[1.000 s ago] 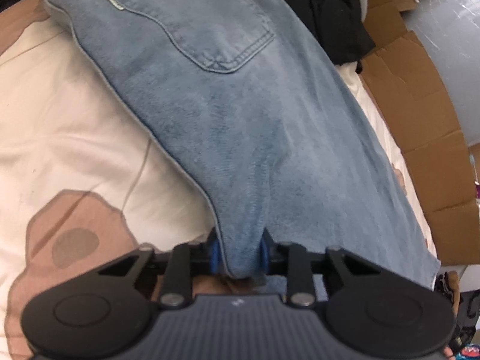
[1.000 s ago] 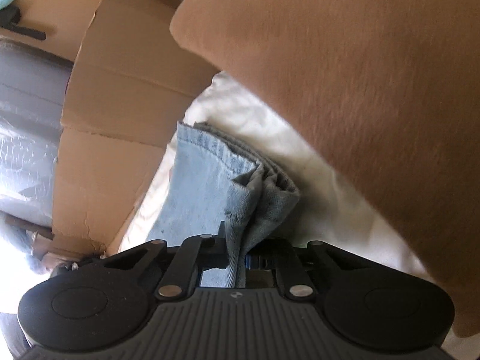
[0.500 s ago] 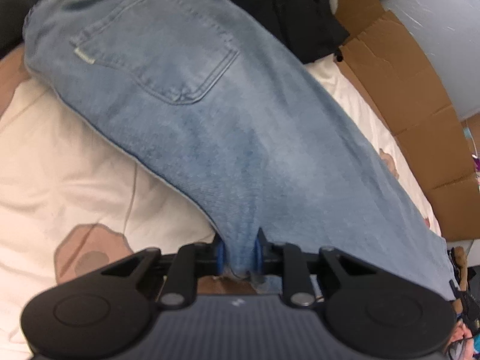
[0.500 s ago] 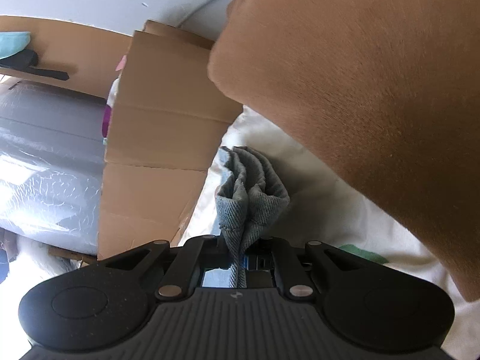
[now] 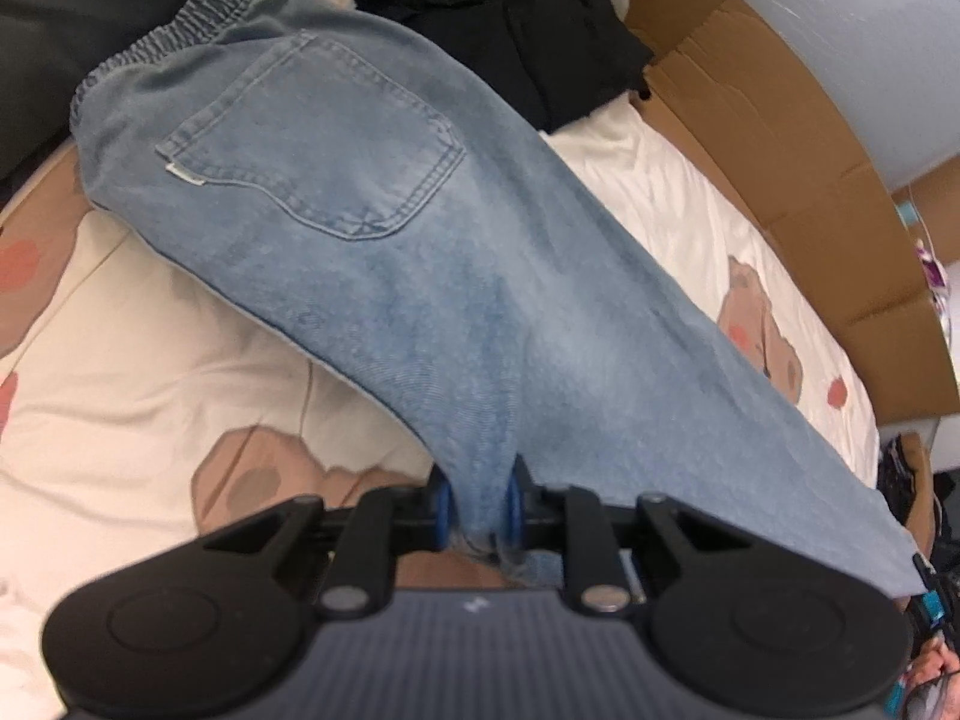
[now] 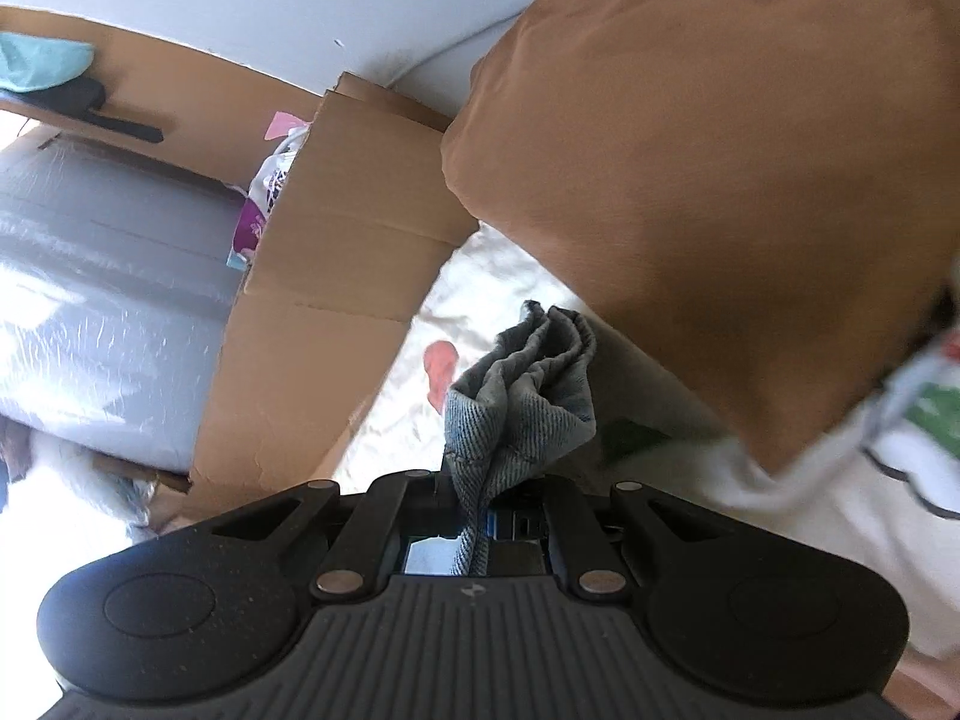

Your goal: Fold clothes

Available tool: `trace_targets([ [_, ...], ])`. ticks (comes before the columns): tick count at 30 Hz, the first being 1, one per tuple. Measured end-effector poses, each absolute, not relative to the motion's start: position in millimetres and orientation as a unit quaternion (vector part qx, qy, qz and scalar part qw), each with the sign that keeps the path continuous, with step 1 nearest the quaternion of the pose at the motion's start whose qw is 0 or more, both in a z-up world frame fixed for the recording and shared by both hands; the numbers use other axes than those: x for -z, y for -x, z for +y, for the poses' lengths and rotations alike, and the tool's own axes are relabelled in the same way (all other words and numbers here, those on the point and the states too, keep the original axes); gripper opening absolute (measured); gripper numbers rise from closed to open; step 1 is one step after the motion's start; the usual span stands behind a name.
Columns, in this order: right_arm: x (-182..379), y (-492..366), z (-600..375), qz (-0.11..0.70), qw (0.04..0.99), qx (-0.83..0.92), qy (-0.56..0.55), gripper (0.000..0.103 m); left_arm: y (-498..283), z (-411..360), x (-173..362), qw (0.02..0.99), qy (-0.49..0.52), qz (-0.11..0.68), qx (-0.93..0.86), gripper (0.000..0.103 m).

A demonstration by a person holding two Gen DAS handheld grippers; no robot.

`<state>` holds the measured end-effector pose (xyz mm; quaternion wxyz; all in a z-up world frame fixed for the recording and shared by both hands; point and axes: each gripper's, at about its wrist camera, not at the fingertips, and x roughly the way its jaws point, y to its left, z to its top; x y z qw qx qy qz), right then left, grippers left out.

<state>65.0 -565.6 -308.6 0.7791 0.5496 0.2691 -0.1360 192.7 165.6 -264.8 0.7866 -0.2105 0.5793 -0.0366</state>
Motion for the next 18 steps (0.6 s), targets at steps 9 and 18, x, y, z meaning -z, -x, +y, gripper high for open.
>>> trace_targets([
  [9,285.6,42.3,-553.4,0.289,0.777,0.171,-0.533,0.005,-170.4,157.7,252.2,0.775,0.189,0.600,0.056,0.018],
  [18,286.4,104.4,-552.5,0.284,0.770,0.198,-0.536,0.005,-149.9,141.3,244.5,0.764,0.159,0.623,0.059,0.018],
])
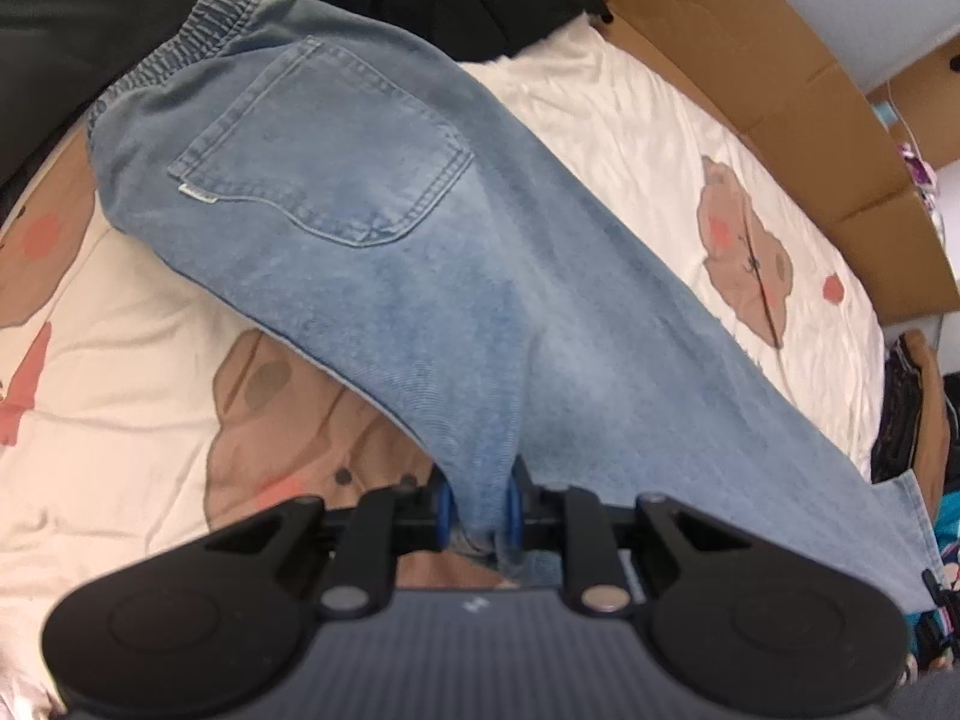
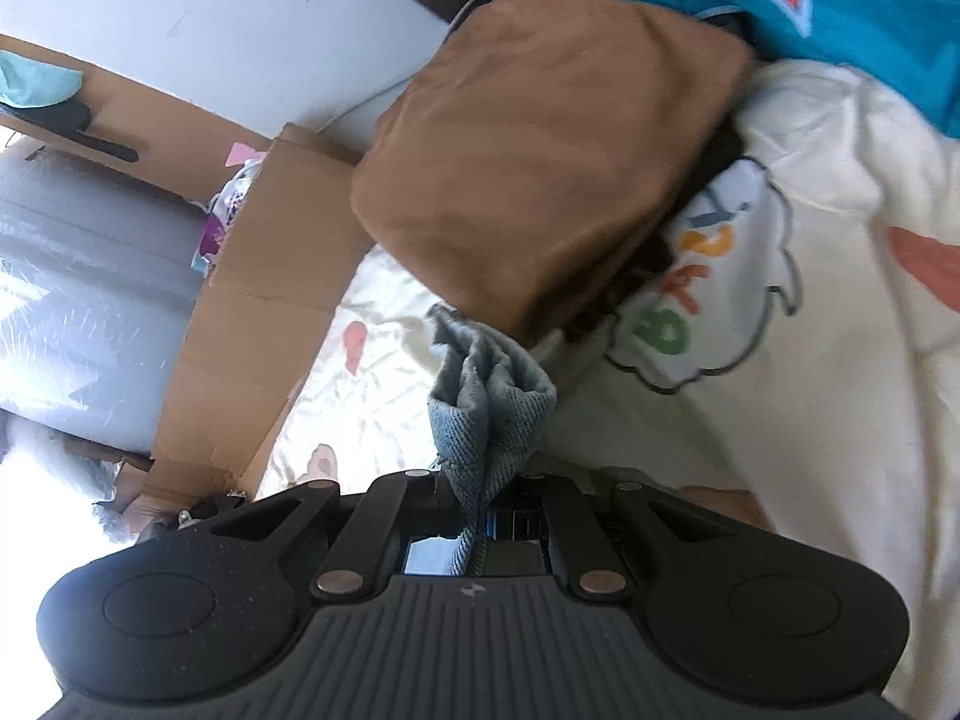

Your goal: Fold clothes

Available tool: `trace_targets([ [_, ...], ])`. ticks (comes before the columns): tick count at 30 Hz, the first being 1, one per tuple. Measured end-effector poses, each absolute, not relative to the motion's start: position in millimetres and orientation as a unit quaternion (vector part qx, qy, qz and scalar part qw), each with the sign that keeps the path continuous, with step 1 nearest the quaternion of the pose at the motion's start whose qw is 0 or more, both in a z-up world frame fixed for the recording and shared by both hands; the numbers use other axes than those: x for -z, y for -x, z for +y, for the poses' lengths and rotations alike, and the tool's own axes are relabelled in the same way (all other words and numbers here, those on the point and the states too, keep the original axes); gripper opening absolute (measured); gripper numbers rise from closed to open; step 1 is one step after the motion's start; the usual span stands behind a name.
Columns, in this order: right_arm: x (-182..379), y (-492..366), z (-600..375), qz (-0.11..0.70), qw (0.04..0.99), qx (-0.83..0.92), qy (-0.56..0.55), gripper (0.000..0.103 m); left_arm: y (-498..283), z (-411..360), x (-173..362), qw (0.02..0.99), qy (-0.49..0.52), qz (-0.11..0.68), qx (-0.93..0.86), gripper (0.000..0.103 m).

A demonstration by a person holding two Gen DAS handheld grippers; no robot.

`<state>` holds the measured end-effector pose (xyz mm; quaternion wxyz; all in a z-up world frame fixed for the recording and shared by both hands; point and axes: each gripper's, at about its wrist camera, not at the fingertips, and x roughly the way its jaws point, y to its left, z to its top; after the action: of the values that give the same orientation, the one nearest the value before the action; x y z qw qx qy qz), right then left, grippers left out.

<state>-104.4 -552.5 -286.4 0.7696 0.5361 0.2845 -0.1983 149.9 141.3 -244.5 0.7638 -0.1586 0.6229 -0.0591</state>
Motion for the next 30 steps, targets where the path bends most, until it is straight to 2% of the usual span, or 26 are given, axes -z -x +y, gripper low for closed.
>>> trace_targets([
  [22,320.6,206.3,-553.0,0.320,0.743,0.285,-0.514,0.005,-108.9,115.5,260.4,0.734,0.128,0.661,0.089,0.018],
  [30,364.8,208.0,-563.6,0.345,0.701,0.320,-0.536,0.008,-109.2,110.3,291.3,0.717,0.121,0.683,0.072,0.021],
])
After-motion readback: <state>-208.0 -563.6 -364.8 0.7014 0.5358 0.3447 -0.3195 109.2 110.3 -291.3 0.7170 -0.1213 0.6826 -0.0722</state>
